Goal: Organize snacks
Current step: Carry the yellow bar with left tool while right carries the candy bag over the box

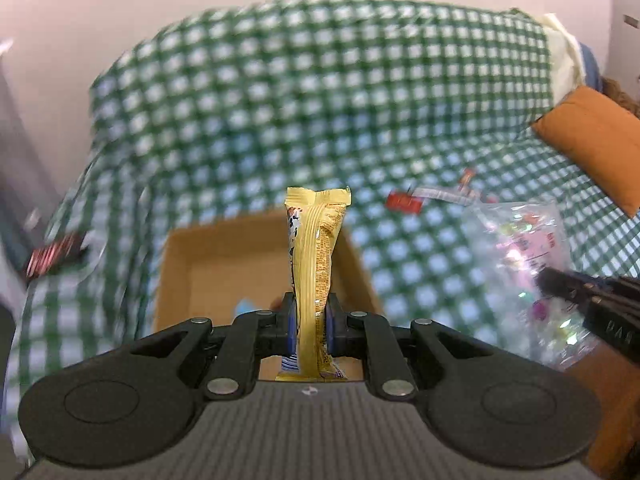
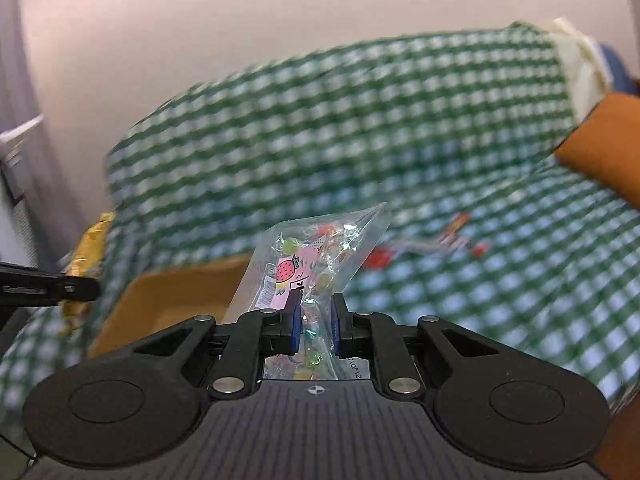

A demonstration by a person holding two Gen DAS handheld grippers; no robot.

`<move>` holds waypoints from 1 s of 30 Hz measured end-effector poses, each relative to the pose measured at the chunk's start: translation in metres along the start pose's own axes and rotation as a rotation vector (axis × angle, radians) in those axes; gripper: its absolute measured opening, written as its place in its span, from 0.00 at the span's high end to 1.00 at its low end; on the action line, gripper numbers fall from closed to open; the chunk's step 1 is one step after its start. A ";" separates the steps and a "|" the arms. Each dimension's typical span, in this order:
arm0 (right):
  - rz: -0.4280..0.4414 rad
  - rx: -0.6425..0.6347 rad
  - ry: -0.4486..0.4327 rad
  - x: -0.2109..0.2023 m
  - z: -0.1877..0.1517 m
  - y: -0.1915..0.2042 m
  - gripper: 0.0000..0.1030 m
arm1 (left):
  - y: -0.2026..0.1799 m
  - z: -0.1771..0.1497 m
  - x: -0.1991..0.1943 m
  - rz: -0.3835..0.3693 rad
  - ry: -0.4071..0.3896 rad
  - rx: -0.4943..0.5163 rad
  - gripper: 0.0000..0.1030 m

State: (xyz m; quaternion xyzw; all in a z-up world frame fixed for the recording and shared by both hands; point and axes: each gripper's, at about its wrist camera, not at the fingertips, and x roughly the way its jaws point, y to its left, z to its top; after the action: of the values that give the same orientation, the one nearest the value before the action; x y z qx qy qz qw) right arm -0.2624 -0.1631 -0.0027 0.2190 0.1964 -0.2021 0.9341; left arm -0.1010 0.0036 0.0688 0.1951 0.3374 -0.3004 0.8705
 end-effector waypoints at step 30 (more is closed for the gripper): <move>0.151 -0.301 0.113 -0.091 -0.071 0.151 0.84 | 0.092 -0.137 -0.093 0.064 0.041 -0.262 0.86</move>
State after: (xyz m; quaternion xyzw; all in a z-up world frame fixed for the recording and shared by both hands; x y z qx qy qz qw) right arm -0.2890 0.0222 0.0295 0.1017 0.2595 -0.0873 0.9564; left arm -0.1604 0.1828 0.0519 0.0967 0.3852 -0.2217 0.8906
